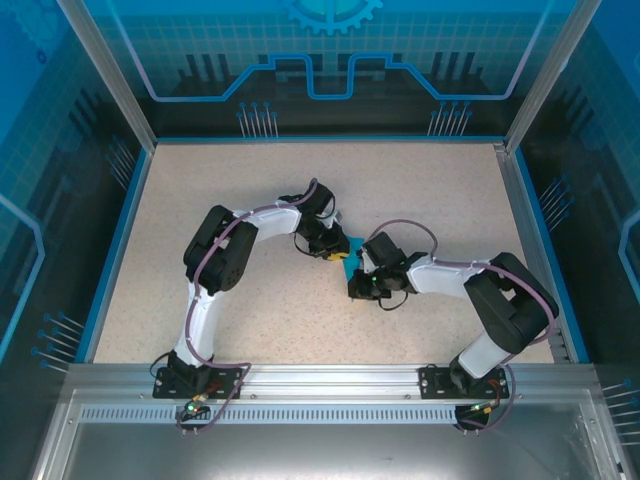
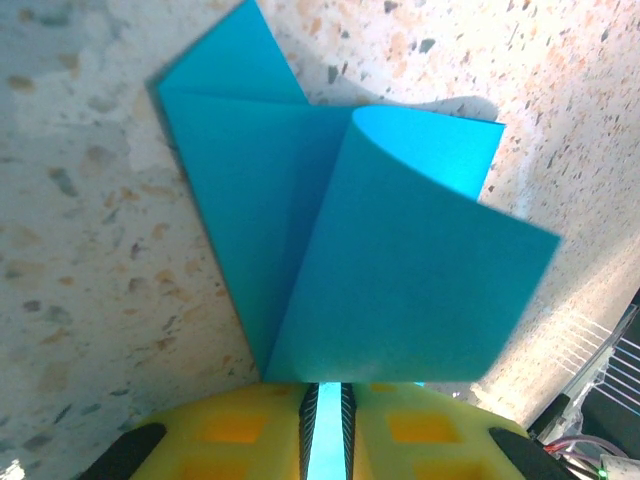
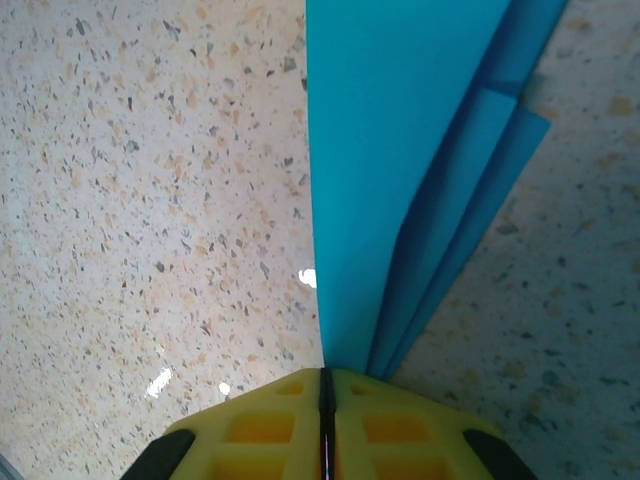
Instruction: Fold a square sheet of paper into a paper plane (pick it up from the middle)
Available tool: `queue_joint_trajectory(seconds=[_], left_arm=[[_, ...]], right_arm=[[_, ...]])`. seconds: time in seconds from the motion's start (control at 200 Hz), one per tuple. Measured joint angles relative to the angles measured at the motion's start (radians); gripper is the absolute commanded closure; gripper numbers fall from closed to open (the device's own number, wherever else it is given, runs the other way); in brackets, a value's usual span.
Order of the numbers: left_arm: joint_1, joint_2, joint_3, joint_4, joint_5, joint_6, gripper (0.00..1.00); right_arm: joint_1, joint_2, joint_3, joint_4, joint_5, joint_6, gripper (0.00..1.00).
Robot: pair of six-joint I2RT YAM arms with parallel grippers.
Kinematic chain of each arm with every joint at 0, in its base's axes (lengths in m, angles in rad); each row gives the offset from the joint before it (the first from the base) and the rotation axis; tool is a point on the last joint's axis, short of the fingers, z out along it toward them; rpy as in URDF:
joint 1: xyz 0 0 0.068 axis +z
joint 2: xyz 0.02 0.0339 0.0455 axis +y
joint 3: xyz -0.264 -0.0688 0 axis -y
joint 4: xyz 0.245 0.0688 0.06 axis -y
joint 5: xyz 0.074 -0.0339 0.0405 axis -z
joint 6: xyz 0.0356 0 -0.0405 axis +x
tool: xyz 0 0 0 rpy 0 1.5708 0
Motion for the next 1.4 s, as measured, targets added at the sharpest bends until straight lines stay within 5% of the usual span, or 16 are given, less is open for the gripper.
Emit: queue_joint_trajectory(seconds=[0.375,0.715,1.126,1.401], left_arm=[[0.000,0.000,0.000,-0.001,-0.003,0.000,0.80],[0.000,-0.002,0.000,0.001,-0.002,-0.006,0.80],[-0.001,-0.027,-0.054,0.080,-0.003,-0.084,0.80],[-0.001,-0.039,-0.074,0.118,0.012,-0.077,0.76]], right_arm=[[0.010,-0.035,-0.020,-0.034,-0.009,-0.027,0.89],[0.012,-0.302,-0.064,-0.086,0.124,0.058,0.82],[0.072,-0.028,0.026,0.020,0.175,0.170,0.86],[0.061,0.015,0.035,0.023,0.178,0.177,0.87]])
